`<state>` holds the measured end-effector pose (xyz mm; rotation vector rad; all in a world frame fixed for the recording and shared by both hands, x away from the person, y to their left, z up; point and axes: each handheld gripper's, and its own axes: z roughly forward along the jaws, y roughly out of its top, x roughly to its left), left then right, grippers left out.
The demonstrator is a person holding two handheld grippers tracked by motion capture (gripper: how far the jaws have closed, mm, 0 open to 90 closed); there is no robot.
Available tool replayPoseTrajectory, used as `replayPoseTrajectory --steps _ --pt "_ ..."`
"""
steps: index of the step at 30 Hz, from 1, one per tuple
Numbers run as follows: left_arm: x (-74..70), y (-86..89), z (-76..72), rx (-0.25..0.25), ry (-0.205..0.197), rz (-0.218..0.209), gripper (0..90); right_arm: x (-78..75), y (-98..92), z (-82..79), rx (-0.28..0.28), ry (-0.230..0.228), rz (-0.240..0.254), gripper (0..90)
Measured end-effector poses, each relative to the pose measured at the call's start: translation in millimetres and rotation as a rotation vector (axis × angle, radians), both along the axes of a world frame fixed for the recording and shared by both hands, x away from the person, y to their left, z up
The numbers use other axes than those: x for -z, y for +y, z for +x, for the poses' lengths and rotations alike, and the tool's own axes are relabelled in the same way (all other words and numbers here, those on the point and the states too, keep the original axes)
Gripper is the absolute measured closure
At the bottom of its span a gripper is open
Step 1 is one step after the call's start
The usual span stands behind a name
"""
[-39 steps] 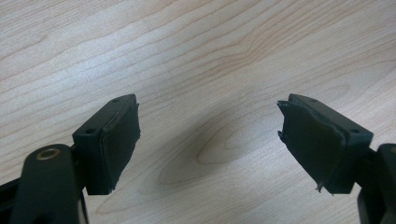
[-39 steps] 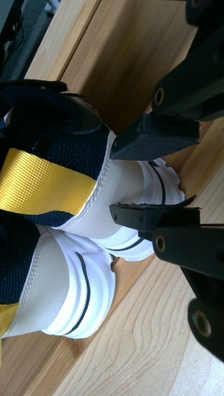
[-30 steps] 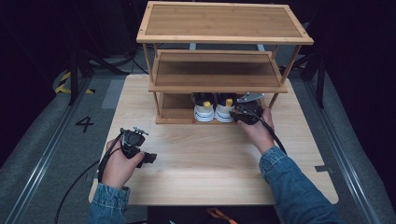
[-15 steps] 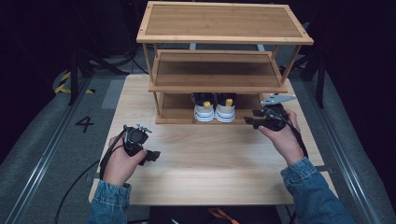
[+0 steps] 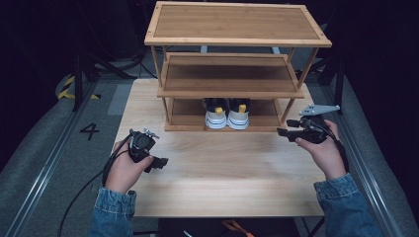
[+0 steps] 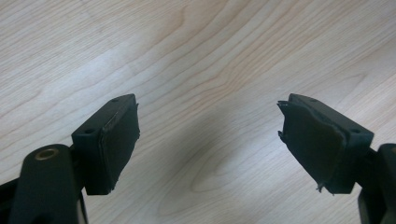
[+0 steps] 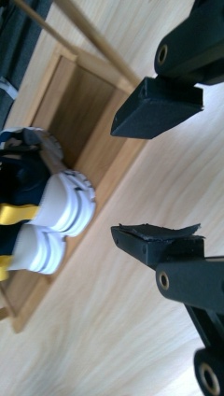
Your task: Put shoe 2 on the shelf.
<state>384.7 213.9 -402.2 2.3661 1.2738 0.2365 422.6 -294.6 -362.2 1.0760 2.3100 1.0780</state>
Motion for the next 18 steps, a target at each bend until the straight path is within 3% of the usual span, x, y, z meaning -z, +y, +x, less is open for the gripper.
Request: replayPoseTrajectory --steps 2,9,14,15,16,18 --pt "-0.4 4.9 0.7 0.017 -0.012 0.006 19.2 2.2 -7.3 -2.6 -0.01 -0.005 -0.012 45.6" --pt "4.0 14.1 5.1 0.031 -0.031 0.008 19.4 11.8 -32.3 -8.8 -0.033 0.03 0.036 44.8" --pt "7.6 16.2 9.0 0.046 -0.04 -0.038 19.4 21.1 -48.0 -9.9 -0.021 0.016 0.064 43.7" --pt "8.3 16.3 9.5 0.051 -0.043 -0.052 19.7 24.3 -50.7 -9.7 -0.027 0.023 0.088 43.7" --pt "9.5 17.4 10.8 0.064 -0.044 -0.095 20.1 26.3 -52.4 -9.3 -0.031 0.024 0.089 43.6" --pt "10.2 19.0 13.1 0.081 -0.034 -0.117 20.3 32.0 -55.9 -8.0 -0.045 0.028 0.07 43.5"
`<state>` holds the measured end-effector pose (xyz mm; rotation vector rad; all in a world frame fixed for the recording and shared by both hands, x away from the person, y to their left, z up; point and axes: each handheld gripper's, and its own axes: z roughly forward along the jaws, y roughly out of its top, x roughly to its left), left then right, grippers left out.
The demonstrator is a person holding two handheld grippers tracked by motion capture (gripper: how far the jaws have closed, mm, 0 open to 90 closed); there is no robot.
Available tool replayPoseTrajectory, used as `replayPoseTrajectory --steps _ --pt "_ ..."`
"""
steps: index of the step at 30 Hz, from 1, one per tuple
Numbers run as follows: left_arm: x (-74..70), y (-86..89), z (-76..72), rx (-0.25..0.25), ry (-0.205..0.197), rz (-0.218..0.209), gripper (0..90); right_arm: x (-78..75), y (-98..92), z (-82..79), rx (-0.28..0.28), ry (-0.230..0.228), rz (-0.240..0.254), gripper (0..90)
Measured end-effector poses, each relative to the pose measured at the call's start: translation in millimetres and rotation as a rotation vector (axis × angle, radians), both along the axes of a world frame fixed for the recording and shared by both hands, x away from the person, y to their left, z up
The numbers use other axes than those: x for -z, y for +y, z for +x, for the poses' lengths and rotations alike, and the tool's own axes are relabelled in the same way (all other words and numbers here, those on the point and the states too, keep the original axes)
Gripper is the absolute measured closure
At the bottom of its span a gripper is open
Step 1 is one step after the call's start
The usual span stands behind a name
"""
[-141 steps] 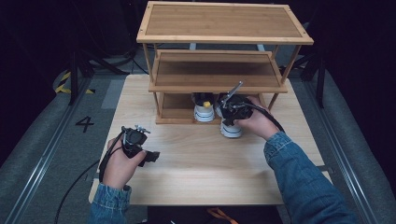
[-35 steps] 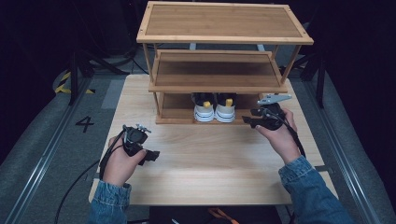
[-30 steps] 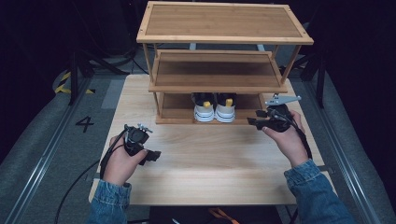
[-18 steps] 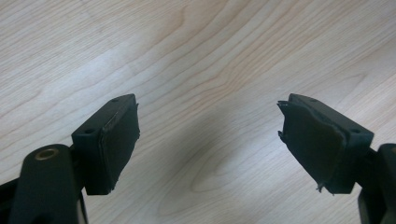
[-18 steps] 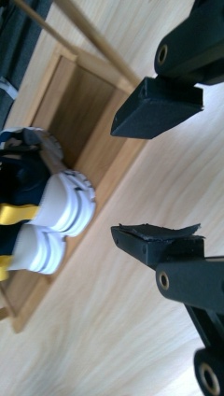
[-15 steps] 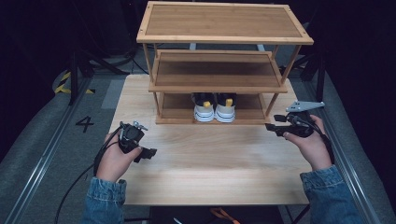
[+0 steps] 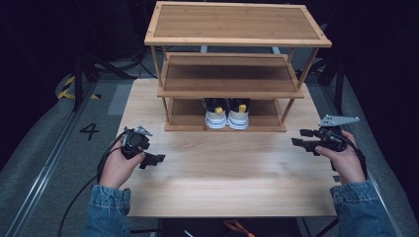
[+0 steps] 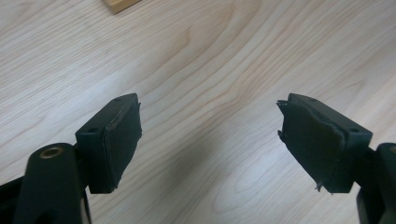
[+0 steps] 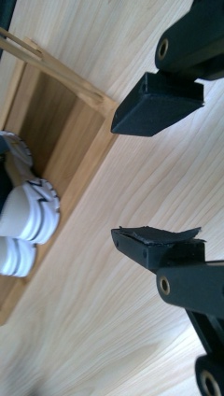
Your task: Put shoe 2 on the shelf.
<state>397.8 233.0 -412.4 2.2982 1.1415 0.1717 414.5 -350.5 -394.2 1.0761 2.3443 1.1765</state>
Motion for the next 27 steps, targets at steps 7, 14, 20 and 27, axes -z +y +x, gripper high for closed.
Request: replayPoseTrajectory --steps 7,14,20,27 --pt "7.0 1.0 6.7 0.022 -0.002 0.015 19.9 19.8 -3.8 5.3 -0.044 0.059 -0.003 41.2" --pt "12.0 -0.8 7.7 0.003 0.039 -0.026 19.5 46.1 -5.1 13.1 -0.031 0.109 0.017 29.0" --pt "14.5 -1.4 7.9 -0.003 0.046 -0.02 19.5 69.6 2.2 20.1 -0.004 0.08 -0.014 26.7" --pt "16.7 -2.4 10.1 -0.033 0.031 0.001 20.3 80.0 13.2 22.2 -0.031 0.069 -0.04 23.4"
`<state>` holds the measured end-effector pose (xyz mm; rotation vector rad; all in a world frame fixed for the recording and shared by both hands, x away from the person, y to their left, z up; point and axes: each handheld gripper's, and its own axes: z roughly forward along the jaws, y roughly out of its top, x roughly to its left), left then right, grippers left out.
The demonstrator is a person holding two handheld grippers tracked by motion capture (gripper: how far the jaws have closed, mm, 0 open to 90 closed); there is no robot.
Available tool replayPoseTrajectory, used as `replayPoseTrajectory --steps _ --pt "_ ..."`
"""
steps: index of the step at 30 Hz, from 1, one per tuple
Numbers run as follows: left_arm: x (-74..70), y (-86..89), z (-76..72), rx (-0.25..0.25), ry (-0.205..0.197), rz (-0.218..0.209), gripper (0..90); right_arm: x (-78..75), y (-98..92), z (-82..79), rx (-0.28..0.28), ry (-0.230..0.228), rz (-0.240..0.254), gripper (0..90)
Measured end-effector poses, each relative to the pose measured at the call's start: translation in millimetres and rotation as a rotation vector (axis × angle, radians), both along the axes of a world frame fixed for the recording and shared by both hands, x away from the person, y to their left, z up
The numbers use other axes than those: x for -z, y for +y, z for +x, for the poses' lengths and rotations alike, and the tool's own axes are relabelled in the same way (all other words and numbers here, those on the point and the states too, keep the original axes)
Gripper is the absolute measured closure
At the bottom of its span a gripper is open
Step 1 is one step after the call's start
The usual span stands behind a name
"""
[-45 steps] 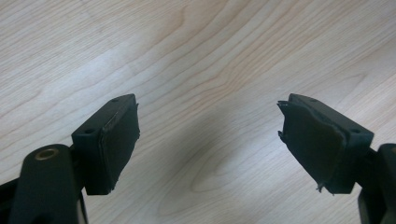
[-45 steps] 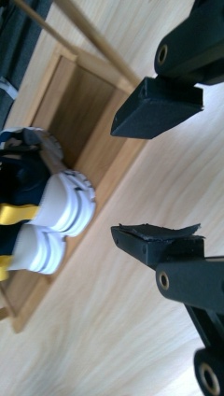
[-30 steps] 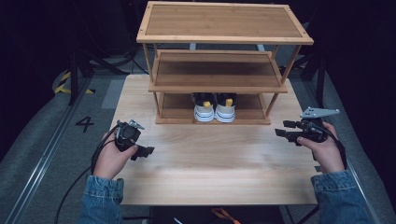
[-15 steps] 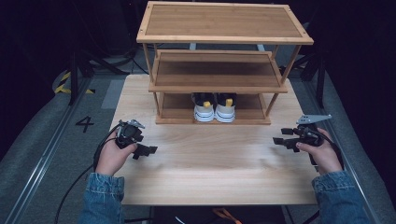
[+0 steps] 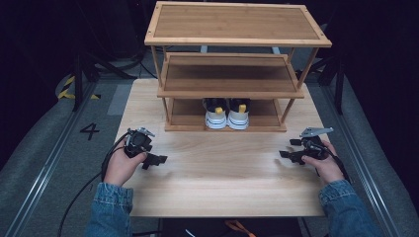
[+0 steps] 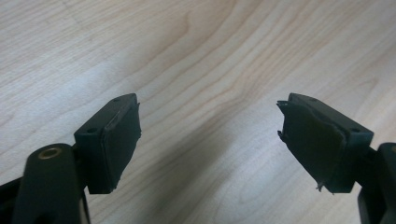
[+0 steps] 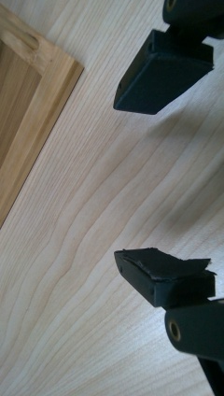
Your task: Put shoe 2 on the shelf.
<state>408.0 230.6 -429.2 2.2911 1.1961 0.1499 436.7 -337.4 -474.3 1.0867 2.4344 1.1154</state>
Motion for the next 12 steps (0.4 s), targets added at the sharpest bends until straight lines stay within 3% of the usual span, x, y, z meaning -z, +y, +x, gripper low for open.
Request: replayPoseTrajectory --steps 6,12 --pt "-1.4 0.8 0.4 -0.037 -0.009 -0.018 20.4 0.8 2.3 0.5 0.054 -0.008 0.001 20.5" --pt "0.0 0.6 1.1 -0.026 0.003 -0.011 20.2 0.8 -0.2 1.3 0.06 0.001 0.016 20.3"
